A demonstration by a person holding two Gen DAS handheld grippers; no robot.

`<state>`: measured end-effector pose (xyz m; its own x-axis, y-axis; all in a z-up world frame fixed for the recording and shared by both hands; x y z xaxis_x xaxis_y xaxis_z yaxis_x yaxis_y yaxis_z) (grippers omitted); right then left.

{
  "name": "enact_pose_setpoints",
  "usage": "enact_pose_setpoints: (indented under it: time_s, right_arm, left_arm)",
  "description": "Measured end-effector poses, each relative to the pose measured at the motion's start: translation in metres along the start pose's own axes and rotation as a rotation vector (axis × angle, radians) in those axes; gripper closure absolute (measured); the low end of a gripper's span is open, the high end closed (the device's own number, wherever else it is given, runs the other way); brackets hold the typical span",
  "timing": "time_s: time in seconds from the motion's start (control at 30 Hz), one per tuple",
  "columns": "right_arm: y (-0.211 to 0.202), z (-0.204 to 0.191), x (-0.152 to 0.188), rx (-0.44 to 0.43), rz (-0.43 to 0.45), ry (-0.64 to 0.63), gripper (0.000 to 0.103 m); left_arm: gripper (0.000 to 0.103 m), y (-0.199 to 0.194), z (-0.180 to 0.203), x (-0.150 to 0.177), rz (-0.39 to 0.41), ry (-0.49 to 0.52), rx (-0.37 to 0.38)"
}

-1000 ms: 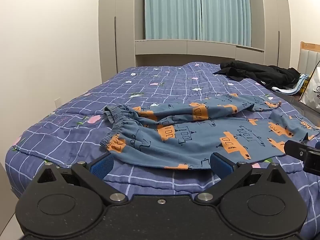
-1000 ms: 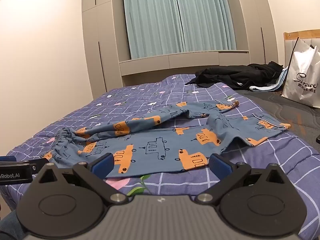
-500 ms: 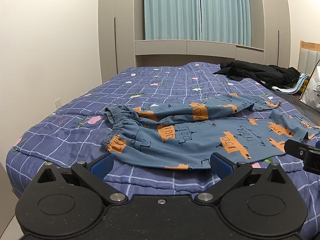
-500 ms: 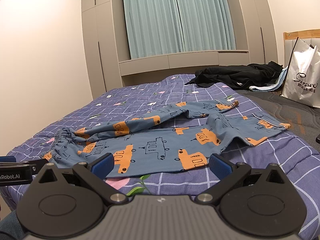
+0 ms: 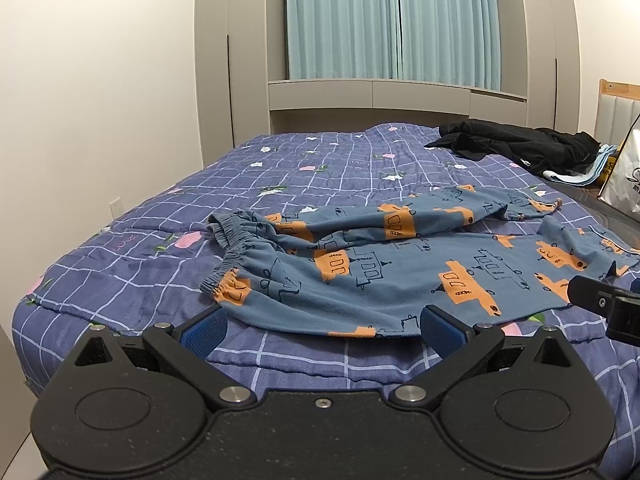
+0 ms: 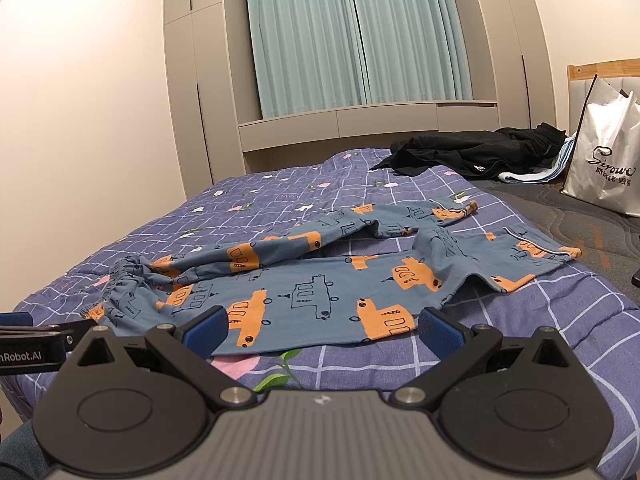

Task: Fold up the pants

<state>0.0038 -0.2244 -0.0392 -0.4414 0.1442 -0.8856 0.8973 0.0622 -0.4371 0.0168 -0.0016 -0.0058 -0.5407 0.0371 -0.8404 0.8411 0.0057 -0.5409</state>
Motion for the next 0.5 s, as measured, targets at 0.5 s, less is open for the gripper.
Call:
enact_pose_setpoints:
  time_s: [0.5]
  right_arm:
    - [0.0002, 0.0002, 0.0003, 0.0, -0.002, 0.0, 0.0]
  left_arm:
    - [0.001, 0.0033, -0.0012, 0.004, -0.007, 0.006, 0.001]
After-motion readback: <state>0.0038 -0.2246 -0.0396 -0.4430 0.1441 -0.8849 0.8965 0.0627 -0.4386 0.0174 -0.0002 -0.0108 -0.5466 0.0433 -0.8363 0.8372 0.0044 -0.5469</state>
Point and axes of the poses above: each gripper's, at about its wrist camera, not at the fingertips, and y roughly the way its jaws point, z to its right, x to its underside, the point moved 2 cm from there along y, roughly the way its jaws point, and after that the axes turned 6 degrees about -z, right-handed, at the moved point
